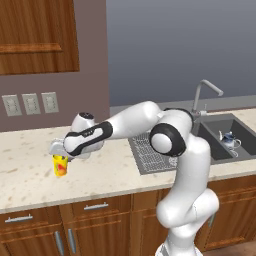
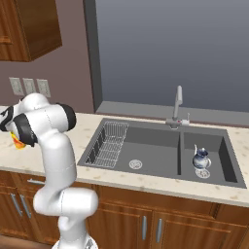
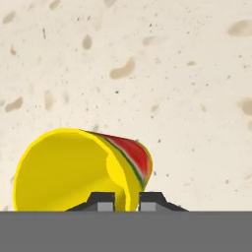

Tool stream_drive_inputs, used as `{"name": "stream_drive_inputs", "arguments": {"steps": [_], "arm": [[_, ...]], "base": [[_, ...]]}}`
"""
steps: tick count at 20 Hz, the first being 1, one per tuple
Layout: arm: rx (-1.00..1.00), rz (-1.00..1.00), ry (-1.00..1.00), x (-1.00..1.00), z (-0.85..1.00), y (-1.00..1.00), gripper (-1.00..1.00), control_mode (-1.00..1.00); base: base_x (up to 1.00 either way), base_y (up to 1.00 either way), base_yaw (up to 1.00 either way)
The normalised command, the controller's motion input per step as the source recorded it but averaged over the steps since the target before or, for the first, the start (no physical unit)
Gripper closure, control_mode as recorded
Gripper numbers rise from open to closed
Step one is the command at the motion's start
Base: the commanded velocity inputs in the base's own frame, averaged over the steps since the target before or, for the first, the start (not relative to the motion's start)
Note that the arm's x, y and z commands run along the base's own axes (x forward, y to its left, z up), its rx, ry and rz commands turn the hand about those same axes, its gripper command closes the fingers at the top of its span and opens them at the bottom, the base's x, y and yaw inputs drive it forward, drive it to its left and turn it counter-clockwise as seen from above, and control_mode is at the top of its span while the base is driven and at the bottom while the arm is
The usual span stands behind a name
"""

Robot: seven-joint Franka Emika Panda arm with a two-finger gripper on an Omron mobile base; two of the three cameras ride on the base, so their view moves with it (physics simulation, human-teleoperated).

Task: Place the cup in the left basin and the teapot in the right basin of the sink.

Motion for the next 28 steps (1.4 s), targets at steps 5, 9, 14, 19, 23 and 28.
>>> {"name": "stream_drive_inputs", "arguments": {"steps": [5,9,14,19,23,28], "arm": [[0.00,0.00,0.00,0.00,-0.02,0.00,1.00,-1.00],[0.00,0.00,0.00,0.00,0.03,0.00,1.00,-1.00],[-0.07,0.00,-0.02,-0.15,0.12,-0.05,1.00,-1.00],[-0.20,0.00,-0.05,-0.22,0.13,-0.31,1.00,-1.00],[-0.18,0.00,-0.06,-0.16,0.26,-0.39,1.00,-1.00],[-0.08,0.00,-0.08,-0.12,0.45,-0.43,1.00,-1.00]], "base": [[0.00,0.00,0.00],[0.00,0.00,0.00],[0.00,0.00,0.00],[0.00,0.00,0.00],[0.00,0.00,0.00],[0.00,0.00,0.00]]}}
